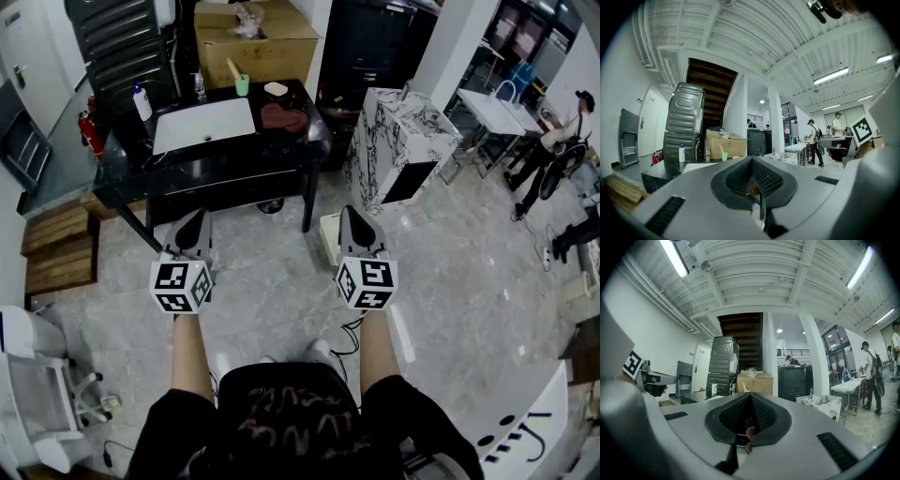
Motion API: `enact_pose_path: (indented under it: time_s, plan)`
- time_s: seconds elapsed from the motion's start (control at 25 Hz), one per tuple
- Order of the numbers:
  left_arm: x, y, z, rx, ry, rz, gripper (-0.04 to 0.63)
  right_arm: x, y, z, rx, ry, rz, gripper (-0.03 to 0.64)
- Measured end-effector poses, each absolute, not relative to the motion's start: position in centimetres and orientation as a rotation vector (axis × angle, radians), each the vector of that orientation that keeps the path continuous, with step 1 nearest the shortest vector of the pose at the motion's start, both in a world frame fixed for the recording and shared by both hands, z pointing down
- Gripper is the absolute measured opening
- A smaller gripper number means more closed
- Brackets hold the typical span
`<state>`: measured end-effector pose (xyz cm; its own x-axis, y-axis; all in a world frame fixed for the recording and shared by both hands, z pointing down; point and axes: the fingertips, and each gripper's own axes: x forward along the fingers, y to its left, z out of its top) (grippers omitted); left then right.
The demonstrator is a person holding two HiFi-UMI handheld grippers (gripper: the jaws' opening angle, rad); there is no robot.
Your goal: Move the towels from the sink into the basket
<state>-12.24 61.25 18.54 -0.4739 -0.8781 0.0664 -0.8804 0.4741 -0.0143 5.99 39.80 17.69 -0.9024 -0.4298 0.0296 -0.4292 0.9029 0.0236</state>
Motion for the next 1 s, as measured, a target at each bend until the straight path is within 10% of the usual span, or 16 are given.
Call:
enact_pose_path:
  time_s: [1.0]
  plan:
    - [-14.7,59.9,20.1,1.615,-2.616,0.053,0.009,2.6,39.6,19.1,0.703,-3.004,-0.065,0.015]
